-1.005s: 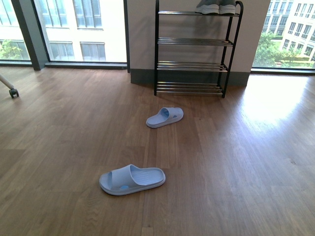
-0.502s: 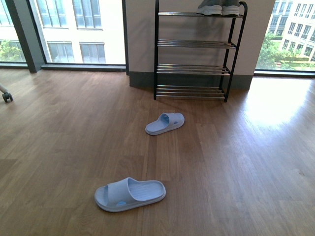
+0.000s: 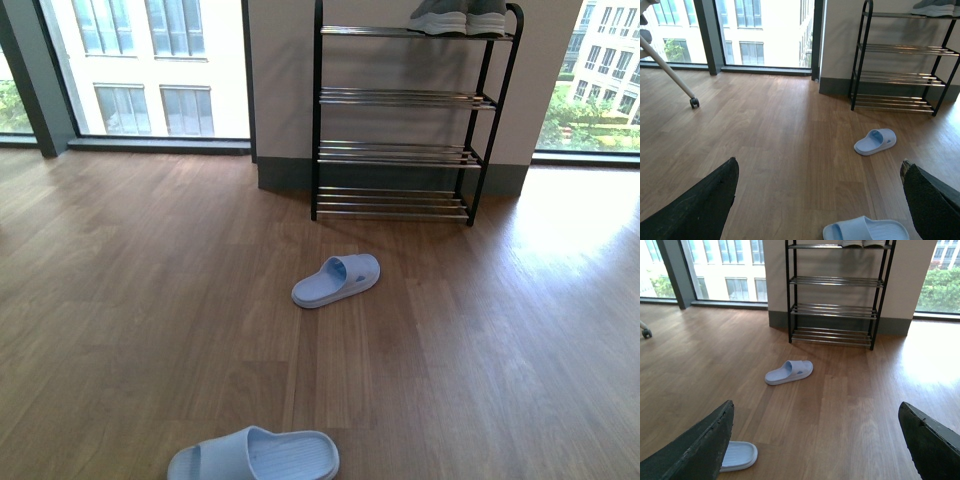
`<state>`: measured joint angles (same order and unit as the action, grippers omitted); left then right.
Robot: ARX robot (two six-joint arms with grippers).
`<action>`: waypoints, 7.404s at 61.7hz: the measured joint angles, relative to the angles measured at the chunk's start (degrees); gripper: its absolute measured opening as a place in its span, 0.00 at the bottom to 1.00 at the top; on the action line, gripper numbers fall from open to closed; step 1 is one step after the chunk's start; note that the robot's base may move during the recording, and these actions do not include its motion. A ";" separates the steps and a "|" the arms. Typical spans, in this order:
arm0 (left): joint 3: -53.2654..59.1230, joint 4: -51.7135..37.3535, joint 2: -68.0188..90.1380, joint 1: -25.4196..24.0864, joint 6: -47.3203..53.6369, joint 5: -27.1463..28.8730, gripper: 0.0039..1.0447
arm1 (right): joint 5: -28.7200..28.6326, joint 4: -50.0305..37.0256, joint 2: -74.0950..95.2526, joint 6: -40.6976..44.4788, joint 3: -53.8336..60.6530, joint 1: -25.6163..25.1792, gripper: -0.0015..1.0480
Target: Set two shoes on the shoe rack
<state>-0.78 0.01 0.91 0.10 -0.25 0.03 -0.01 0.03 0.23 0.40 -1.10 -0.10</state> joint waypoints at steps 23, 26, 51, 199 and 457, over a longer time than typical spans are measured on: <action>0.00 0.00 0.00 0.00 0.00 0.00 0.91 | 0.02 0.00 0.07 -0.02 0.00 0.00 0.91; -2.40 7.23 2.64 -1.01 -4.48 -3.67 0.91 | 0.02 0.00 0.04 -0.02 0.00 0.00 0.91; -14.32 4.31 43.43 -5.18 -36.39 -11.26 0.91 | 0.00 0.00 0.04 -0.02 0.00 0.00 0.91; -86.01 -0.13 165.35 14.95 -51.41 10.47 0.91 | 0.02 0.00 0.04 -0.02 0.00 0.00 0.91; -7.50 -31.63 42.97 -12.52 2.56 -1.68 0.02 | 0.02 0.00 0.04 -0.02 0.00 0.00 0.91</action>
<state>-8.27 -31.62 43.88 -12.43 2.31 -1.65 0.01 0.03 0.27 0.38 -1.10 -0.10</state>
